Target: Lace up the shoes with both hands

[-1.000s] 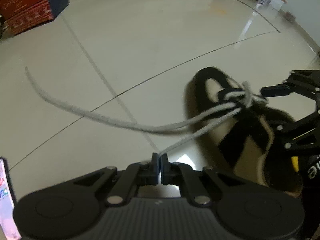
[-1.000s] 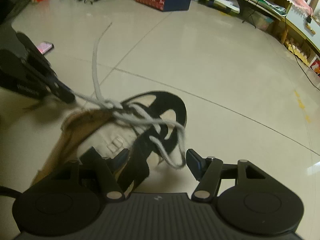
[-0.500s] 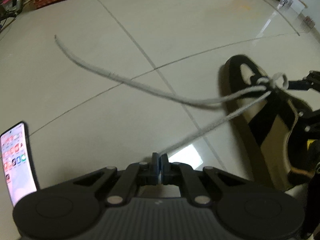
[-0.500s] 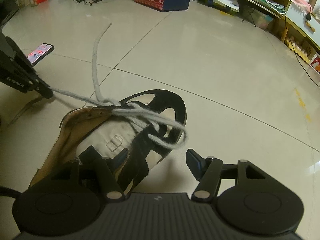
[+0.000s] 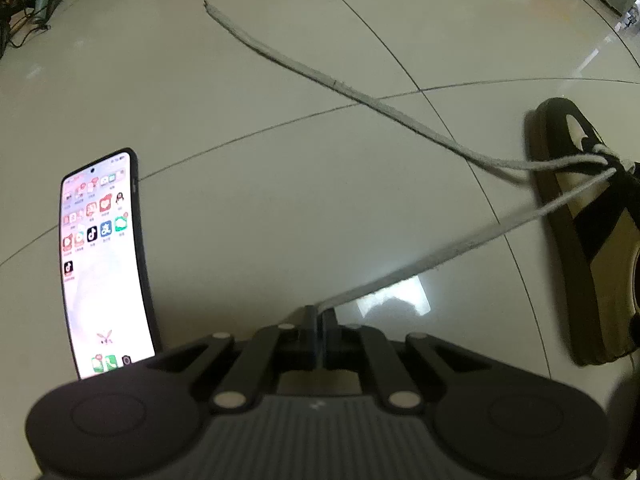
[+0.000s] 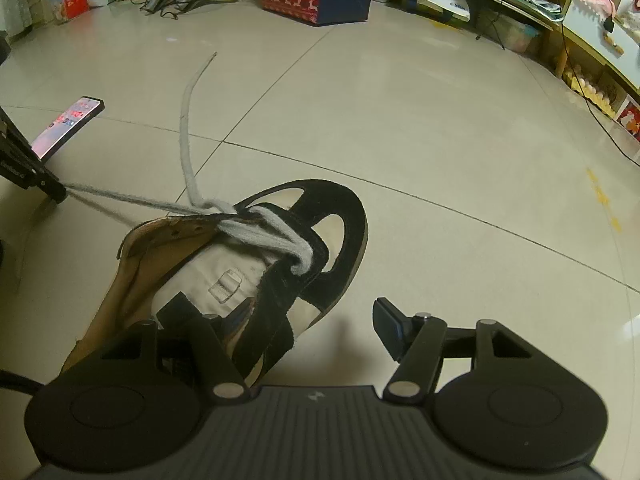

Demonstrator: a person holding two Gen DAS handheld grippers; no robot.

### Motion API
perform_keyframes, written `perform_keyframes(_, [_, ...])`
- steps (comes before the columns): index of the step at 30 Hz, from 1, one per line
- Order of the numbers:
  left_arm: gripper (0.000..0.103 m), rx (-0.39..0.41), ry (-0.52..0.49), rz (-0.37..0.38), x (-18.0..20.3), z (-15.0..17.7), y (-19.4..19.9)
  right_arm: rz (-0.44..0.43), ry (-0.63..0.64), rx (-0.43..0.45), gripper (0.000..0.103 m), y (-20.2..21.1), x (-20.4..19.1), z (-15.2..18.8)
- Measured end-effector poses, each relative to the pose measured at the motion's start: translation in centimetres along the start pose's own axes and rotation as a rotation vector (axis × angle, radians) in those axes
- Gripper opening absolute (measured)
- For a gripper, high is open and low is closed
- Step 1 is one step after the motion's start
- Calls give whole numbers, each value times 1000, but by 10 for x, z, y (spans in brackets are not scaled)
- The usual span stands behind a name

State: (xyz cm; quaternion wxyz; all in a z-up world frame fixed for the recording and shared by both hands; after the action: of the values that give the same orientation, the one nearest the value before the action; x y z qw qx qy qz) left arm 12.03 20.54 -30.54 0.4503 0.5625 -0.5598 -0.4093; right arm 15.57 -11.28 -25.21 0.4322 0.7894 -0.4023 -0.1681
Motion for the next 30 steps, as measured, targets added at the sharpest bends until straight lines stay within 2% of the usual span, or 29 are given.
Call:
perform_keyframes(3, [7,-12,-34,10,5,-1,0,1,6,-1,66,0,-1,-1])
perform_keyframes(5, [15,-18,-57,21,10,-4,1,3,10,0,66,0,-1,-1])
perform_keyframes(7, [27,-10,-70,50,15,-9,4,6,16,1,66,1,-2,-2])
perform_keyframes(9, [33,9,-79,80,22,-17,7,13,25,2,66,1,-4,-4])
perform_keyframes(14, [34,59,-148,162,53,-38,11,31,56,2,66,2,-7,-6])
perform_keyframes(18, [34,95,-252,211,88,-48,11,39,69,1,66,3,-7,-7])
perform_keyframes(21, [32,115,-318,234,105,-50,11,44,64,-1,66,3,-6,-6])
perform_keyframes(22, [26,116,-331,247,109,-51,10,46,62,-2,66,4,-6,-6])
perform_keyframes(26, [13,110,-321,268,114,-51,3,60,55,-7,66,5,-5,-4])
perform_keyframes(28, [0,112,-311,261,113,-50,2,61,51,-8,66,4,-5,-3])
perform_keyframes(30, [0,115,-305,222,111,-48,1,59,48,-8,66,4,-5,-3])
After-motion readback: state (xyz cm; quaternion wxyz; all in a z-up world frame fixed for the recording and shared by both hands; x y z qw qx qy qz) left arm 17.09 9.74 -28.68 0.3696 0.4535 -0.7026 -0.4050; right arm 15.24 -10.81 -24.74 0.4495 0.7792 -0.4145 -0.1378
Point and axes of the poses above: each gripper's, at about its wrist camera, not at the fingertips, and y roughly against the way its jaws point, x to its right, z to its underside, the point moved 2 cm from there along -y, roughly the way its jaws point, and after that the axes turned 1 degree about x, right-handed, at the moved point
